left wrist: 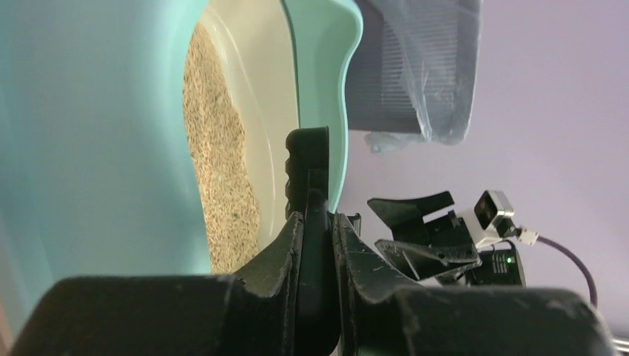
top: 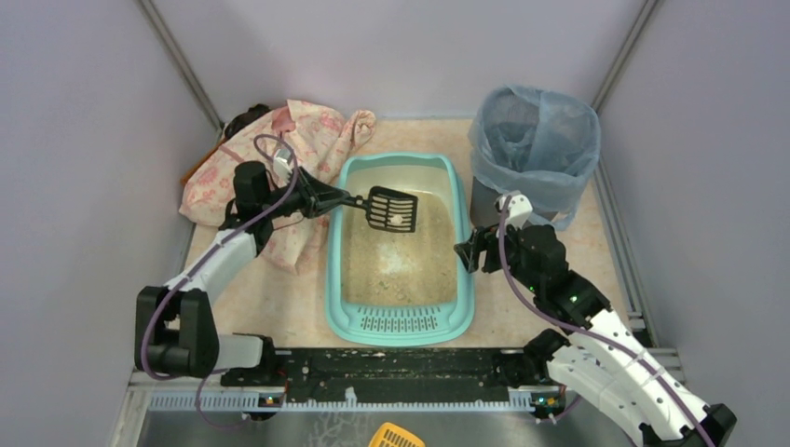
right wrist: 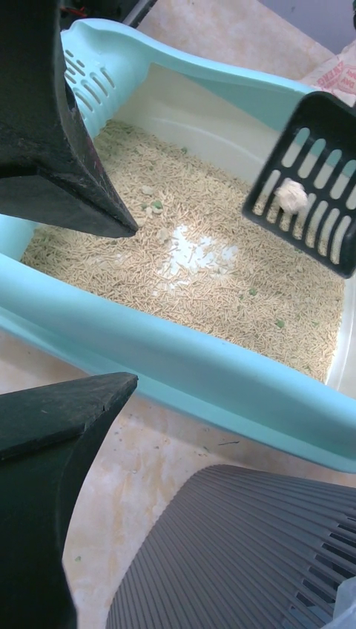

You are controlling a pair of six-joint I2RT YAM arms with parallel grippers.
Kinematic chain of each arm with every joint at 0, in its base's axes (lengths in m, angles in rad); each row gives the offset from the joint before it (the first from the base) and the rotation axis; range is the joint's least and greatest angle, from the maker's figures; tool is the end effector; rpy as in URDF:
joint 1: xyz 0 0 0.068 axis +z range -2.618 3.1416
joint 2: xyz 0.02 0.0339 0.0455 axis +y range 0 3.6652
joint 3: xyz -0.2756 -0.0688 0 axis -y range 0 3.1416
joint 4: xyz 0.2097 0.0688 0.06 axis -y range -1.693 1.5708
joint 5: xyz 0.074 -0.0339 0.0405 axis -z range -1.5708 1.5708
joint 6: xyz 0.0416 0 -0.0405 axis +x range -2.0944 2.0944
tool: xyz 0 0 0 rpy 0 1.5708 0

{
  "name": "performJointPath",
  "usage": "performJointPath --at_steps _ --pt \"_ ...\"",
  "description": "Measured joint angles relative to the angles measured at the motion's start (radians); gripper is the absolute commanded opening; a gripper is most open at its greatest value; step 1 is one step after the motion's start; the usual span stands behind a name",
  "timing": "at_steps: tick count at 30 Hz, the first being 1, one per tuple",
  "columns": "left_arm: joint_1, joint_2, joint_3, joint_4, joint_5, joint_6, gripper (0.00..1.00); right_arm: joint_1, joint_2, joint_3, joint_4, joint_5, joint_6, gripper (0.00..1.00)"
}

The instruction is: Clean the litter box

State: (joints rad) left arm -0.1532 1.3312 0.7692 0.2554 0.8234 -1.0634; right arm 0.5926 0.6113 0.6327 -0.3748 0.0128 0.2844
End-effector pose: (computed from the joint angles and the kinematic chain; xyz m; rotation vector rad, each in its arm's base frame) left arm 0.2538 -0.0701 0.2894 -0.3051 2.0806 -1.5559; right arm 0.0925 0.0616 0.2961 -0.2932 1.9450 0.5707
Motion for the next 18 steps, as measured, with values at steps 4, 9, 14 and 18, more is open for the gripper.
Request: performJointPath --at_steps 4,9,14,18 --pt "0.014 -0.011 0.022 -0.014 -0.010 0.008 0.00 0.000 -0.015 -0.009 0.002 0.000 0.000 0.68" --pt "0.016 0.001 0.023 0.010 -0.009 -0.026 0.00 0.000 -0.020 -0.018 0.006 -0.003 0.008 0.68" --pt "0.015 0.058 0.096 0.027 -0.022 -0.095 0.00 0.000 -0.044 -0.018 -0.003 -0.003 0.007 0.68" --pt "-0.004 0.121 0.245 0.035 -0.056 -0.136 0.00 0.000 -0.076 -0.018 -0.018 -0.003 0.009 0.68"
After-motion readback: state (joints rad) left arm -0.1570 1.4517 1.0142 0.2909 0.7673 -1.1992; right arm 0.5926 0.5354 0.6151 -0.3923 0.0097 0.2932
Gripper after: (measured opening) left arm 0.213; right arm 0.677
